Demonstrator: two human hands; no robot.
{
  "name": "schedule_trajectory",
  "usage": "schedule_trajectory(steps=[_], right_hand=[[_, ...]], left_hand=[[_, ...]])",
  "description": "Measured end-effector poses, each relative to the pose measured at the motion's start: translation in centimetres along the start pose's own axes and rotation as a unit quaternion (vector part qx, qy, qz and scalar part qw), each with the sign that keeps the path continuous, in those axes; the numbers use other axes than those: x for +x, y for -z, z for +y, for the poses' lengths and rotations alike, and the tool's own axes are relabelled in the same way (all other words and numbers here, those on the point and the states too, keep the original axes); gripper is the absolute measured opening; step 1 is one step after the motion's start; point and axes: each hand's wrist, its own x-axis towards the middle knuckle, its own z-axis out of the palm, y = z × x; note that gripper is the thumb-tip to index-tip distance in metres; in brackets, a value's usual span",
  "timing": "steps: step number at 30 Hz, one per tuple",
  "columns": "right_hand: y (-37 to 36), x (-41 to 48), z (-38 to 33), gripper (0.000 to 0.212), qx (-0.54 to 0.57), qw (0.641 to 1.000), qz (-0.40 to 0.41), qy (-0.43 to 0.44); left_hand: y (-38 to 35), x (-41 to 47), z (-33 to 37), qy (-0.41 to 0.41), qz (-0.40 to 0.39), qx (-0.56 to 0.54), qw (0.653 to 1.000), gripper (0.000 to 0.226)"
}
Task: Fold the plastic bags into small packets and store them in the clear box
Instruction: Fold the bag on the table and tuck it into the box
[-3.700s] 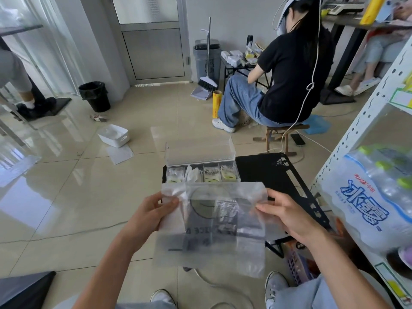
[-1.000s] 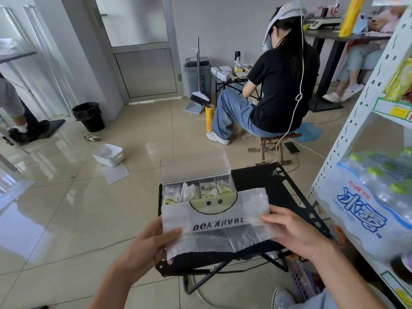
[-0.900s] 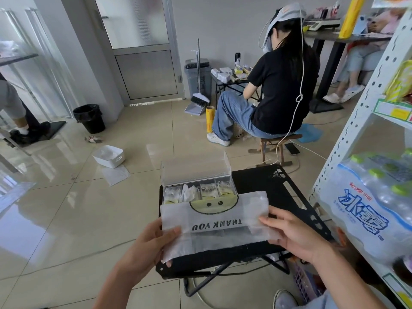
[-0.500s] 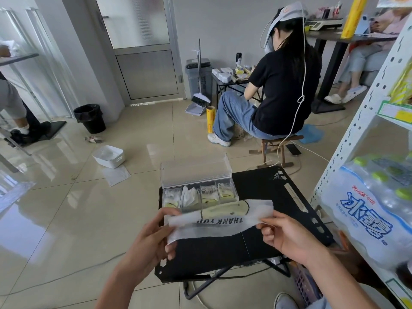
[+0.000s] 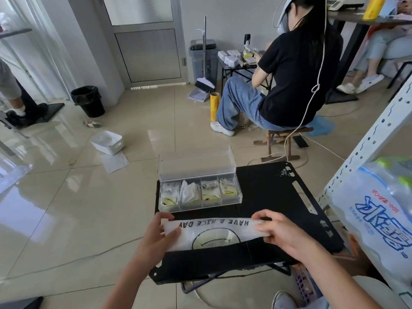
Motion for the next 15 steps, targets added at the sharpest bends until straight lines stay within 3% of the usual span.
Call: schedule_trajectory(steps=[3,6,10,15], right_hand=[[-0.6,1.9,0.7,0.035,-0.089,0.993,0.070,-0.021],[-1.9,3.4,2.2,0.032,-0.249,0.958,0.145,-0.011],[-3.2,4.6,4.5,0.028,-0.381,0.905,0.188,0.032],[-4.3,5.0,6.0,0.031,-0.434,0.866,0.237,0.080]], left_hand=[[-1.3,1.8,-2.3,0.014,0.030,0.111,0.993,0.016],[-2.9,2.5,-3.8,0.023,0.000,0.200,0.980,0.013],[-4.9,3.3,-6.2,0.016,-0.019,0.391,0.920,0.019],[-4.9,3.4,-7.0,-0.027,0.088,0.502,0.860,0.042]])
